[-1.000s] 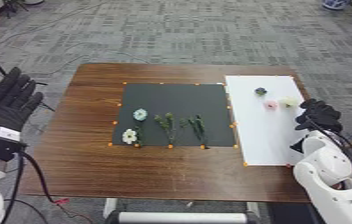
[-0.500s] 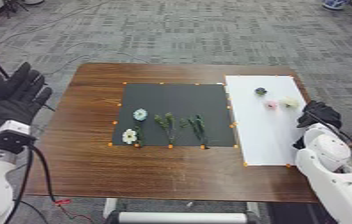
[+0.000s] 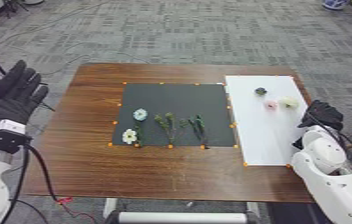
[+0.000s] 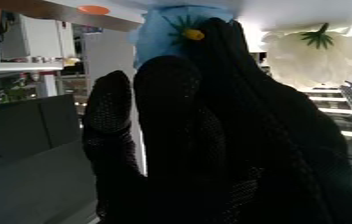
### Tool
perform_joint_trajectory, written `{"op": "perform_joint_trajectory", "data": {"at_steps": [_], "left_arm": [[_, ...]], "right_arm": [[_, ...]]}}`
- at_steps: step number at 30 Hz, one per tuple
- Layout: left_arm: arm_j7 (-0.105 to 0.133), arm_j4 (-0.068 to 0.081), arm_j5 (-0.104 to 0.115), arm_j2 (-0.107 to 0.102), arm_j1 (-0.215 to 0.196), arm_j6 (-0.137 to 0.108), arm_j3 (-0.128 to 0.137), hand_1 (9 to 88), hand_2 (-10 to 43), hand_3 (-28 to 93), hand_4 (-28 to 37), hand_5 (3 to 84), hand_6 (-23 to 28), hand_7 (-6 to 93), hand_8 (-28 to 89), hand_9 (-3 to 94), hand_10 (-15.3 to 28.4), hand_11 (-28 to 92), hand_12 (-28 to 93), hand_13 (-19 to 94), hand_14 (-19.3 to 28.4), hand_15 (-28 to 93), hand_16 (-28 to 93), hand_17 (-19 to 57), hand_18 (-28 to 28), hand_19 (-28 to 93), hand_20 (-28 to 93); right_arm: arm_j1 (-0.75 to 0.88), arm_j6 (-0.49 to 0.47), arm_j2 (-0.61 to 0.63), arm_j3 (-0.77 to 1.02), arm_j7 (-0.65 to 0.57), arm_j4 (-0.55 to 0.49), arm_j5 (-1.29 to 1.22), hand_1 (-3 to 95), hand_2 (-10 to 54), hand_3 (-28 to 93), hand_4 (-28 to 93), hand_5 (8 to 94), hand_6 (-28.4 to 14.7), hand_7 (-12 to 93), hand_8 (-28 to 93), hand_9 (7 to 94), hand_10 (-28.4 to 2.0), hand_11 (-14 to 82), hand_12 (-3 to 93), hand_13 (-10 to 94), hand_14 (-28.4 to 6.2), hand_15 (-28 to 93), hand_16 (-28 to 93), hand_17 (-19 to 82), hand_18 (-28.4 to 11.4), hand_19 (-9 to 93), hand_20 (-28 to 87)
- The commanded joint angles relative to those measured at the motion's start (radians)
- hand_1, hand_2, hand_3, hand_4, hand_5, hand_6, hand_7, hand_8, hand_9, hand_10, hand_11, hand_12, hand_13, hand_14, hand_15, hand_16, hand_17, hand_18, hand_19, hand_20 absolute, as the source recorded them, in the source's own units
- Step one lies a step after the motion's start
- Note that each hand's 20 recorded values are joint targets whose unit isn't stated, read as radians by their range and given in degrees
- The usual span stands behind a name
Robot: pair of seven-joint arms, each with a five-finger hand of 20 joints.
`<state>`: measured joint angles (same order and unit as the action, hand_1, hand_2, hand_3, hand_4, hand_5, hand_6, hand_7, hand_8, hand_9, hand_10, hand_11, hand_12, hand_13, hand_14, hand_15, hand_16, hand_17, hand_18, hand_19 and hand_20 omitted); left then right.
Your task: Arrange flowers
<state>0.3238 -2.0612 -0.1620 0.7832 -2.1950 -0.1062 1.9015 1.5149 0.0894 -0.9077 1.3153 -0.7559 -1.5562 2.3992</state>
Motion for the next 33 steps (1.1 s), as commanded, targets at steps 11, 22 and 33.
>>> {"op": "perform_joint_trajectory", "data": {"at_steps": [11,22,33], "left_arm": [[0.007,-0.03,0.003,0.044,-0.089,0.0,0.072,24.2,18.1,65,-28.3,36.2,5.0,3.2,-6,31.2,9.6,5,9,19,7.8,10,-5,-2.6,8.2,14,9],[0.026,-0.055,0.015,0.09,-0.189,-0.017,0.149,24.2,18.0,65,-28.3,36.2,5.0,3.3,-6,31.2,9.5,5,9,19,7.8,10,-5,-2.7,8.3,14,10],[0.028,-0.049,0.015,0.102,-0.192,-0.019,0.144,24.3,18.0,65,-28.3,36.2,5.1,3.4,-7,31.2,9.6,5,9,19,7.9,10,-4,-2.7,8.3,14,10]], "right_arm": [[0.159,0.099,0.032,0.067,0.048,-0.272,-0.045,68.8,-9.5,70,-28,73.9,-1.4,22,3,84.2,-8.8,12.0,42.9,76,-1.8,52,45,34,-20.0,85,28],[0.099,0.148,-0.006,-0.061,0.249,-0.376,-0.168,68.7,-9.5,70,-28,74.0,-1.4,23,4,84.0,-8.9,12.4,43.6,76,-1.7,51,47,33,-19.7,87,25],[-0.156,0.179,-0.153,-0.369,0.41,-0.3,-0.235,68.4,-9.5,71,-28,73.5,-1.0,25,4,83.7,-8.5,12.8,43.7,75,-1.9,52,47,33,-19.8,87,24]]}}
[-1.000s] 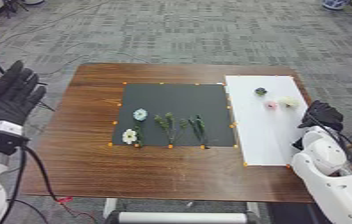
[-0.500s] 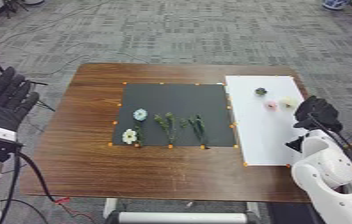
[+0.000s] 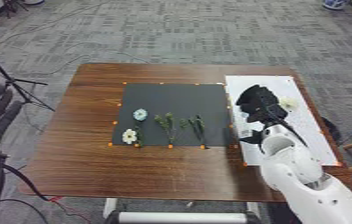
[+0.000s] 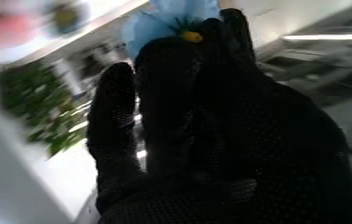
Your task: Arrange flowers
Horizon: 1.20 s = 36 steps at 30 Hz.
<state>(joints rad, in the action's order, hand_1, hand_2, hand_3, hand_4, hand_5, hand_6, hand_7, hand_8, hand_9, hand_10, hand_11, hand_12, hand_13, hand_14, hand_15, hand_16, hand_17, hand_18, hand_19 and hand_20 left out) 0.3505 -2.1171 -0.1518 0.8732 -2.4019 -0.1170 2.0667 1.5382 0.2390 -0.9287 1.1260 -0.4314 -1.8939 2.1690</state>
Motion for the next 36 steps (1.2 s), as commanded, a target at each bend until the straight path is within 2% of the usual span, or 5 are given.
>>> {"op": "perform_joint_trajectory", "data": {"at_steps": [1,13,17,22,36], "left_arm": [[-0.002,0.006,0.004,0.012,0.015,-0.01,-0.022,24.3,18.0,65,-28.3,36.3,5.1,3.4,-7,31.2,9.6,5,9,19,7.9,10,-4,-2.7,8.3,14,10],[-0.011,0.035,0.0,-0.018,0.097,-0.005,-0.113,24.2,18.1,65,-28.3,36.4,5.1,3.5,-7,31.4,9.9,5,9,19,8.1,10,-4,-2.8,8.4,15,10],[-0.016,0.058,0.001,-0.029,0.156,-0.009,-0.162,24.3,18.1,65,-28.3,36.4,5.1,3.5,-7,31.5,10.0,5,9,19,8.2,11,-5,-2.8,8.3,15,10],[-0.023,0.066,-0.001,-0.033,0.179,-0.005,-0.187,24.3,18.1,65,-28.3,36.4,5.0,3.6,-7,31.5,10.0,6,9,19,8.2,11,-5,-2.8,8.4,14,10],[-0.022,0.065,0.001,-0.034,0.183,-0.011,-0.182,24.3,18.2,65,-28.3,36.5,5.0,3.8,-7,31.7,10.1,6,9,20,8.1,10,-5,-2.7,8.4,14,10]], "right_arm": [[-0.207,0.017,-0.151,-0.204,0.103,0.06,-0.011,68.3,-9.5,71,-28,73.5,-0.9,25,4,83.7,-8.5,12.9,43.7,75,-1.9,52,47,32,-19.9,87,24],[-0.468,-0.007,-0.354,-0.417,0.193,0.383,-0.073,67.6,-9.5,70,-28,72.7,-0.2,27,2,83.5,-7.8,13.0,43.1,75,-2.3,53,46,32,-19.8,84,27],[-0.491,0.038,-0.383,-0.463,0.16,0.449,-0.072,67.4,-9.5,71,-28,72.2,0.3,28,2,83.6,-7.8,12.9,42.6,74,-2.1,53,46,32,-19.9,84,27],[-0.523,0.056,-0.41,-0.513,0.167,0.521,0.007,67.2,-9.5,70,-28,72.0,0.4,29,1,83.5,-7.7,13.1,42.5,74,-2.1,53,46,32,-19.9,82,29],[-0.502,-0.016,-0.422,-0.501,0.145,0.55,0.077,67.1,-9.5,71,-28,70.7,-0.1,28,-1,82.1,-8.1,12.0,41.0,74,-1.6,53,46,32,-19.8,82,31]]}}
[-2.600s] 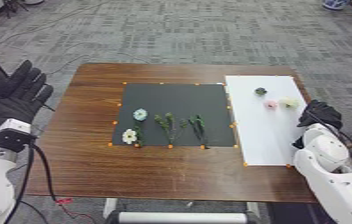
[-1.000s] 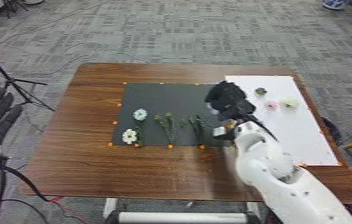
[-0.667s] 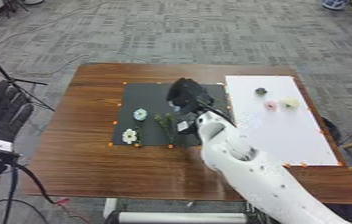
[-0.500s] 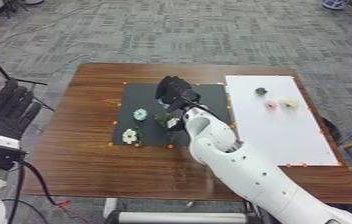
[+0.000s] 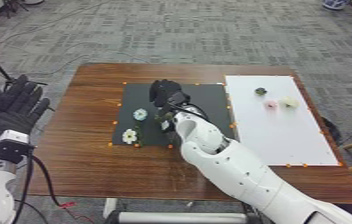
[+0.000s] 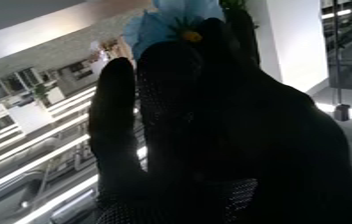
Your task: Arrange flowers
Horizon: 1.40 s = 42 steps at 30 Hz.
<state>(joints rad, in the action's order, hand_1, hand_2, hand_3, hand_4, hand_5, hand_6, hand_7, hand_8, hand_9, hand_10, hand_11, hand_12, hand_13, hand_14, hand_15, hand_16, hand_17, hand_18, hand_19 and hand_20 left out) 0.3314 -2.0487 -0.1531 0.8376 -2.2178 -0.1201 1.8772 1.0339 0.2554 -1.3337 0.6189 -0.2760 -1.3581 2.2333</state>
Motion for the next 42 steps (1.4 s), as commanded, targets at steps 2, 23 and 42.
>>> {"op": "perform_joint_trajectory", "data": {"at_steps": [2,23,42], "left_arm": [[-0.001,-0.004,0.003,0.002,0.0,-0.007,0.002,24.7,18.9,65,-28.3,36.5,5.0,3.8,-7,31.7,10.2,6,9,20,8.1,10,-5,-2.7,8.5,15,10],[0.012,-0.009,0.008,0.002,0.001,-0.018,-0.004,24.9,17.8,68,-28.3,34.7,4.7,3.8,-7,30.3,9.5,5,9,20,8.2,11,-5,-2.8,8.8,15,10],[0.004,-0.019,0.01,0.019,-0.032,-0.017,0.023,24.4,17.1,68,-28.3,34.2,4.7,4.2,-6,30.0,9.2,5,10,20,8.3,10,-4,-3.1,9.3,15,10]], "right_arm": [[0.004,-0.036,-0.019,0.003,-0.02,0.016,0.023,67.0,-9.5,70,-28,70.1,-0.1,28,-1,81.9,-8.0,11.8,40.7,74,-1.4,53,45,32,-19.8,81,31],[0.041,-0.171,-0.02,0.051,-0.084,-0.031,0.048,65.9,-9.5,71,-28,62.3,-0.6,22,-15,64.5,-12.2,16.4,16.5,70,-1.1,53,43,32,-20.6,76,36],[0.117,-0.286,0.034,0.147,-0.164,-0.248,0.02,53.3,-9.5,82,-28,55.7,-5.1,15,-12,53.1,-16.5,10.0,12.2,72,-8.7,79,30,34,-23.6,82,36]]}}
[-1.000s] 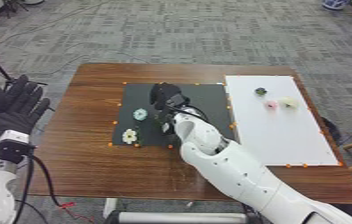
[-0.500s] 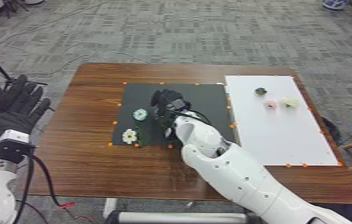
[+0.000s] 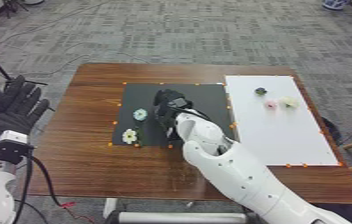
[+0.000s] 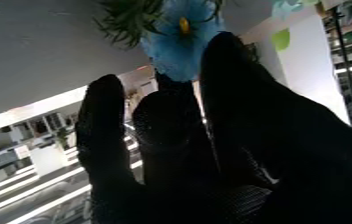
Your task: Arrange flowers
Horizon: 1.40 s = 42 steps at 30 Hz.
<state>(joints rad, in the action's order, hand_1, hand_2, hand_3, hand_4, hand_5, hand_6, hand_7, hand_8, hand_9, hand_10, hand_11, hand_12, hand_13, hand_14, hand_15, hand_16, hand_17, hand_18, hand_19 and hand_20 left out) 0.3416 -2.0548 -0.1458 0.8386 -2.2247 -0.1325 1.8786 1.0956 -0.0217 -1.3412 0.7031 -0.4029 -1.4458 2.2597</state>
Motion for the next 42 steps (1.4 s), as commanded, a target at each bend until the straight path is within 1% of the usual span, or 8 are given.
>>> {"op": "perform_joint_trajectory", "data": {"at_steps": [1,12,17,21,26,28,33,42], "left_arm": [[-0.007,-0.012,0.002,0.018,-0.022,-0.003,0.02,24.4,17.1,68,-28.3,34.2,4.7,4.2,-6,30.0,9.2,5,10,20,8.3,10,-4,-3.1,9.3,15,10],[0.001,-0.048,-0.025,-0.006,-0.046,0.012,0.061,24.3,17.0,68,-28.3,35.0,4.9,4.0,-6,30.2,9.2,5,10,20,8.9,10,-4,-3.1,9.3,15,10],[0.02,-0.082,-0.026,0.004,-0.096,0.015,0.113,24.3,17.0,68,-28.3,35.2,5.0,3.9,-6,30.4,9.3,5,10,20,8.9,10,-4,-3.1,9.3,15,10],[0.033,-0.09,-0.02,0.011,-0.112,0.027,0.134,24.4,17.1,67,-28.3,35.4,5.0,3.8,-6,30.5,9.3,5,10,20,8.8,10,-4,-3.2,9.4,15,10],[0.035,-0.093,-0.004,0.023,-0.12,0.019,0.114,23.2,18.2,66,-28.3,35.7,5.1,3.8,-6,30.6,9.4,5,10,20,8.9,11,-4,-3.2,9.4,15,10],[0.019,-0.096,-0.007,0.025,-0.131,0.017,0.116,22.6,18.3,67,-28.3,35.7,5.1,3.8,-6,30.7,9.4,5,10,20,9.0,11,-4,-3.2,9.4,15,10],[0.033,-0.093,-0.002,0.03,-0.126,0.017,0.107,22.9,17.5,68,-28.3,35.8,5.2,3.7,-6,30.9,9.5,5,10,20,9.2,11,-4,-3.3,9.5,15,10],[0.019,-0.098,-0.011,0.035,-0.131,0.022,0.109,23.2,17.2,68,-28.3,35.8,5.2,3.6,-6,31.0,9.5,5,10,20,9.1,10,-4,-3.3,9.5,15,10]], "right_arm": [[0.066,-0.004,0.051,0.085,-0.039,-0.184,-0.024,52.6,-9.5,82,-28,54.5,-5.7,14,-12,51.2,-17.0,9.3,11.9,71,-8.8,79,30,34,-23.7,83,36],[0.205,0.159,0.344,0.334,-0.073,-0.321,-0.118,46.7,-9.5,81,-28,47.1,-6.8,12,-11,46.4,-15.7,9.4,10.3,70,-9.6,81,28,33,-23.8,84,35],[0.29,0.131,0.46,0.416,-0.098,-0.357,-0.078,47.0,-9.5,81,-28,47.6,-6.7,12,-11,46.8,-15.7,9.4,10.2,70,-9.7,81,27,33,-23.8,84,35],[0.305,0.153,0.484,0.442,-0.108,-0.313,-0.079,48.9,-9.5,81,-28,48.0,-6.3,12,-11,46.7,-15.2,9.3,10.2,69,-9.6,80,27,32,-23.5,83,34],[0.333,0.115,0.483,0.463,-0.117,-0.267,-0.042,51.1,-9.5,81,-28,49.6,-5.3,13,-11,47.7,-14.0,9.7,10.2,70,-9.3,80,26,33,-23.3,83,34],[0.322,0.118,0.478,0.446,-0.112,-0.231,-0.064,50.0,-9.5,82,-28,49.7,-5.4,13,-11,47.7,-14.0,9.6,10.1,70,-9.3,80,26,32,-23.2,83,35],[0.296,0.088,0.45,0.428,-0.143,-0.172,-0.077,46.1,-9.5,81,-28,49.3,-6.2,12,-11,46.2,-14.9,8.7,9.8,70,-9.5,80,26,32,-23.4,83,35],[0.245,0.076,0.444,0.374,-0.173,-0.117,-0.04,48.7,-9.5,81,-28,49.5,-6.4,12,-11,46.3,-14.7,9.3,9.6,70,-9.5,80,26,33,-23.4,83,35]]}}
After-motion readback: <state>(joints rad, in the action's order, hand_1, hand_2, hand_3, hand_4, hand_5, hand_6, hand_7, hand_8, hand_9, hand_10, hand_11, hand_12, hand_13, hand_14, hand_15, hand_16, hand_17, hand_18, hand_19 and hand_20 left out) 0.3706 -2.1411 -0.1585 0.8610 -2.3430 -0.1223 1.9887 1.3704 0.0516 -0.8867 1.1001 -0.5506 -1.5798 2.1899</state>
